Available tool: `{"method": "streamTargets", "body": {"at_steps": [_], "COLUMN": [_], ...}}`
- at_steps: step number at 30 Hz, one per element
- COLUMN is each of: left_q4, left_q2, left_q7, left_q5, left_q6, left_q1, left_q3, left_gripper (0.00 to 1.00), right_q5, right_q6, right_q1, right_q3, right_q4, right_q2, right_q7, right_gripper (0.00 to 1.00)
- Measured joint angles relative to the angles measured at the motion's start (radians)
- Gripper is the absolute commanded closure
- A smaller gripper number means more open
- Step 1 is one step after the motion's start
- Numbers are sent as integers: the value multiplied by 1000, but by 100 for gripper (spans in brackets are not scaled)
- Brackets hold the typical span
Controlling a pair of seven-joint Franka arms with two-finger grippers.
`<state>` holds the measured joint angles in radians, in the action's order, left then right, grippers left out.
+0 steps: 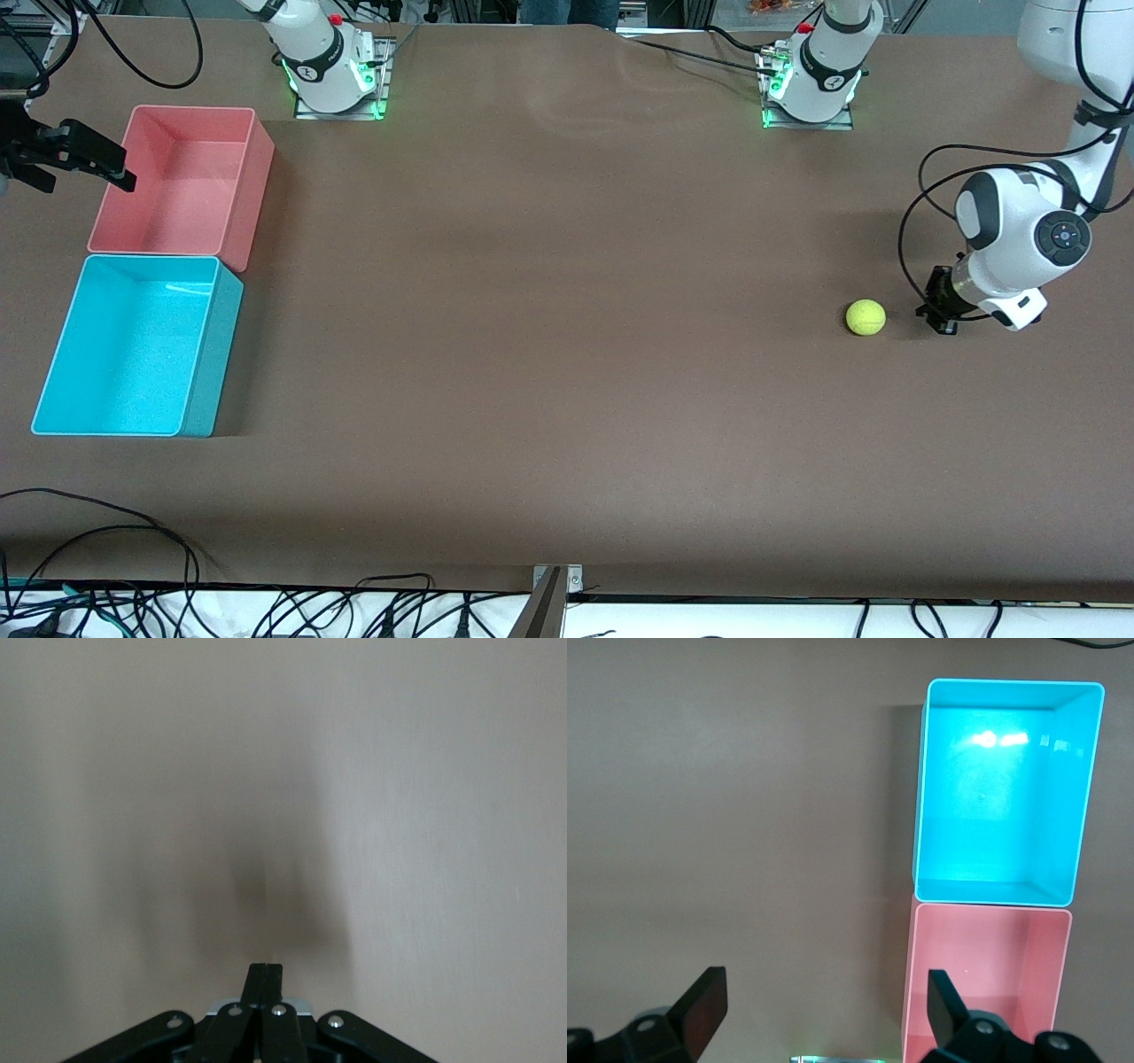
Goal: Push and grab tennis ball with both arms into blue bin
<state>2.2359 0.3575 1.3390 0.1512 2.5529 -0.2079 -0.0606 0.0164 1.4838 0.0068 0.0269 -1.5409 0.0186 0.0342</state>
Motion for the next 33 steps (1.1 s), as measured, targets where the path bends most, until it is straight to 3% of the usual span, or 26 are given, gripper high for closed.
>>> {"method": "streamTargets", "body": {"at_steps": [6,15,19,28,33], "left_q4": [-16,-18,3,74,73], "left_q2": [0,0,3,6,3], "left_q7": [-4,6,91,385,427], "left_q5": [128,143,143,143,143], "left_q6": [2,2,1,2,2], "left_q1": [-90,-108,-108,-100,-96], "left_q3": [-4,15,82,308,337], "left_gripper": [100,100,100,100,100], "right_q5": [0,0,0,0,0], "right_q6": [0,0,0,0,0], "right_q1": [0,0,0,0,0], "right_q3": [0,0,0,0,0], "right_q4": [0,0,0,0,0], "right_q2": [0,0,0,0,0], "right_q7": [0,0,0,0,0], "right_gripper": [0,0,0,0,0]}}
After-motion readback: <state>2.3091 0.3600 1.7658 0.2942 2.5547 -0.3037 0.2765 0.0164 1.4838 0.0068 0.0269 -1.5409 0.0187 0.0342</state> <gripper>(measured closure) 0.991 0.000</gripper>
